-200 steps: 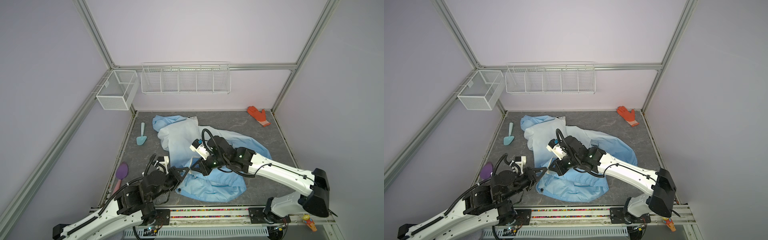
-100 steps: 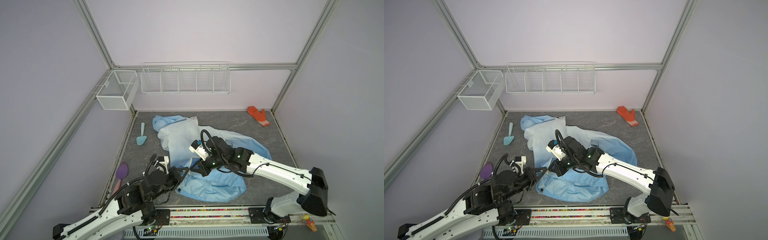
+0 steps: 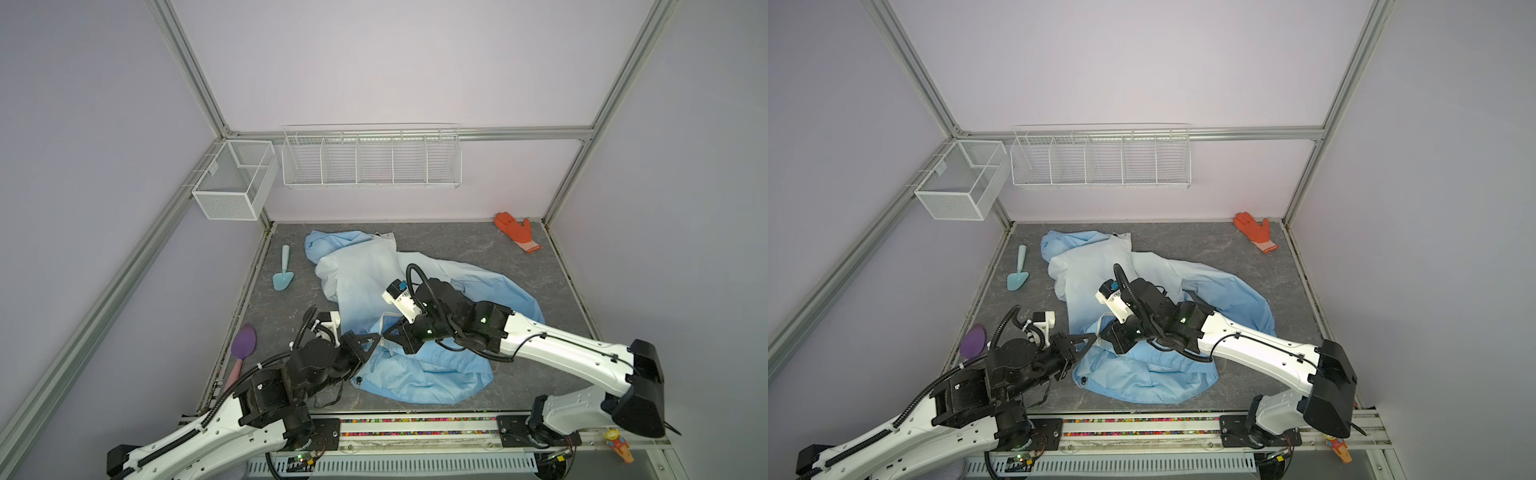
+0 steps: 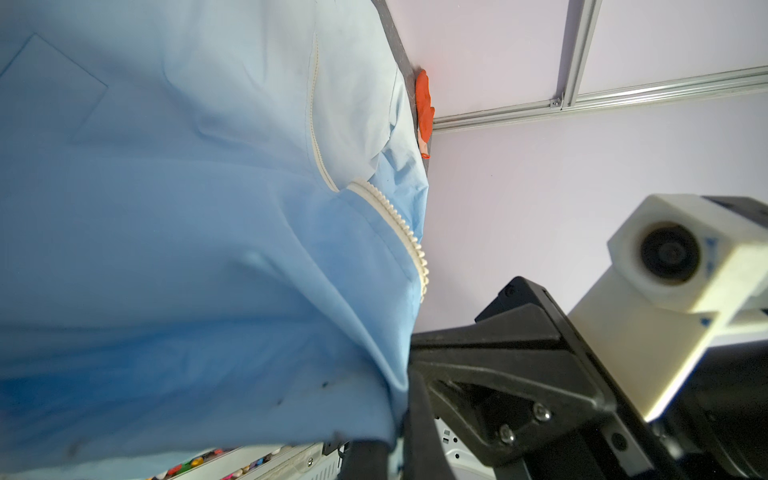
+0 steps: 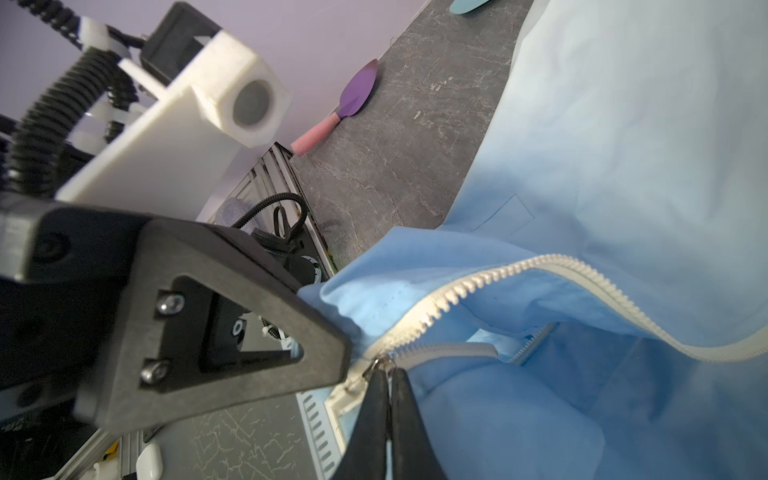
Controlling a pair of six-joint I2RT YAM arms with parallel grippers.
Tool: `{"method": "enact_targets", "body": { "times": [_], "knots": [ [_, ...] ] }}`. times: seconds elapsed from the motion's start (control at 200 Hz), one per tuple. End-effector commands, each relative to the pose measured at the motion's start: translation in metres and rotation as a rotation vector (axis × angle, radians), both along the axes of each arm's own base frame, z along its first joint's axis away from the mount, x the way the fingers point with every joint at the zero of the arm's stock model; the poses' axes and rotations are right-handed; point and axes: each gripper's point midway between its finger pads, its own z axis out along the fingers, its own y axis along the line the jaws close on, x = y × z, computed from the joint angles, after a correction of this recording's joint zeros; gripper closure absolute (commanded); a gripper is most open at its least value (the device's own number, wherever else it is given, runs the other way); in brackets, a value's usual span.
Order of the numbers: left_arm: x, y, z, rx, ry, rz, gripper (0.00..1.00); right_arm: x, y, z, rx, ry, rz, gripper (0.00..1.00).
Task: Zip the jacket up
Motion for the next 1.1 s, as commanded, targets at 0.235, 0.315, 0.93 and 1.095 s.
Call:
{"method": "enact_targets", "body": {
  "times": [0.235,0.315,0.93,1.095],
  "knots": [
    [-0.001,0.005,0.016,-0.059,-0.020,0.015,0.75,-0.002,-0.008,-0.008,-0.029,0.006,-0.019,0.93],
    [0.000,0.009,0.014,-0.058,-0.013,0.032,0.68,-0.011,-0.004,-0.009,-0.021,0.040,0.001,0.93],
    [-0.042,0.064,-0.094,0.128,0.256,0.036,0.72,-0.026,0.019,-0.116,-0.102,0.207,-0.105,0.93],
    [-0.042,0.041,-0.142,0.128,0.314,-0.001,0.88,-0.015,0.009,-0.156,-0.189,0.192,-0.178,0.93]
  ]
}}
